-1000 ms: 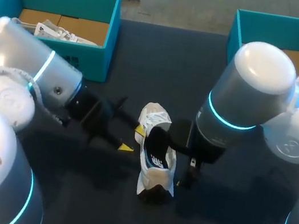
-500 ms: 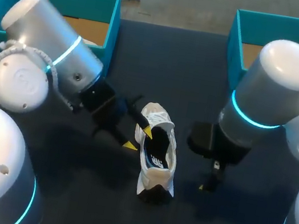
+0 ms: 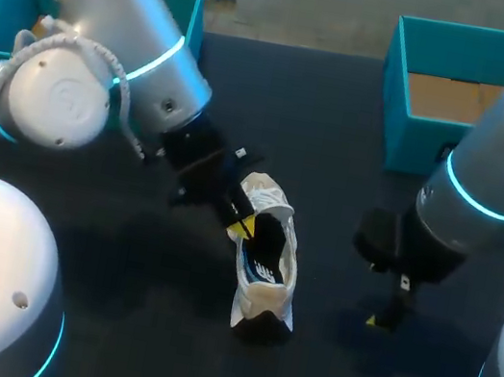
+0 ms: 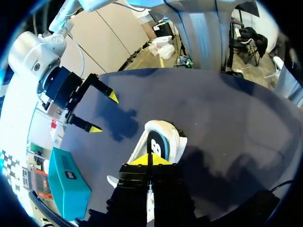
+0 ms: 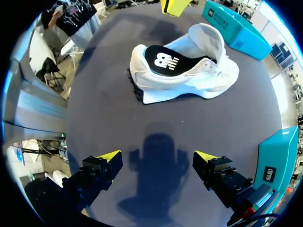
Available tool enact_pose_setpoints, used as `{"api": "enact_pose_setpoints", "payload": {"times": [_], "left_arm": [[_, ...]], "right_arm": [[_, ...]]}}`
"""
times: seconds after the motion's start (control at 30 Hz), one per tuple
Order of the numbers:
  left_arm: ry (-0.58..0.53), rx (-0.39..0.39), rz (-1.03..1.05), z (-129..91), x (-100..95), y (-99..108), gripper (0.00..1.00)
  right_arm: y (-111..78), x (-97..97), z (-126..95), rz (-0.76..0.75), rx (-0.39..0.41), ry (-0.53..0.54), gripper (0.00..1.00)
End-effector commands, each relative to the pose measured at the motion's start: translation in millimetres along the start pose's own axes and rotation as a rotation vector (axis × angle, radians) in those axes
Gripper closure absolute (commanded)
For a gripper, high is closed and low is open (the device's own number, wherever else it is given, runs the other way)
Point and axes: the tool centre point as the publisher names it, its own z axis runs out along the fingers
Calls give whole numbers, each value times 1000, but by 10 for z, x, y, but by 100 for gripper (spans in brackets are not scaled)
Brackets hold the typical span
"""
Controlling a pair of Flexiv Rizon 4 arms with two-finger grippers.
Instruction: Take the shoe out of the shoebox, open the shoe tongue, remove and reinsert the insole, then place the shoe into the shoebox
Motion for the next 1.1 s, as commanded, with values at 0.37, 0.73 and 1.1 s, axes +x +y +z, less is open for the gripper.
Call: {"api": "enact_pose_setpoints", "payload": {"times": [0.37,0.73,1.1], "left_arm": [[95,-5,26,-9,-40,29,75],[253,3,164,-138,-82,153,71],[388,-10,257,-191,-116,24,75]], "right_arm": [[-34,27,2,-2,-16,-5,0],[-34,27,2,-2,-16,-5,0],[-416,63,-145,-65,45,20,0]]}}
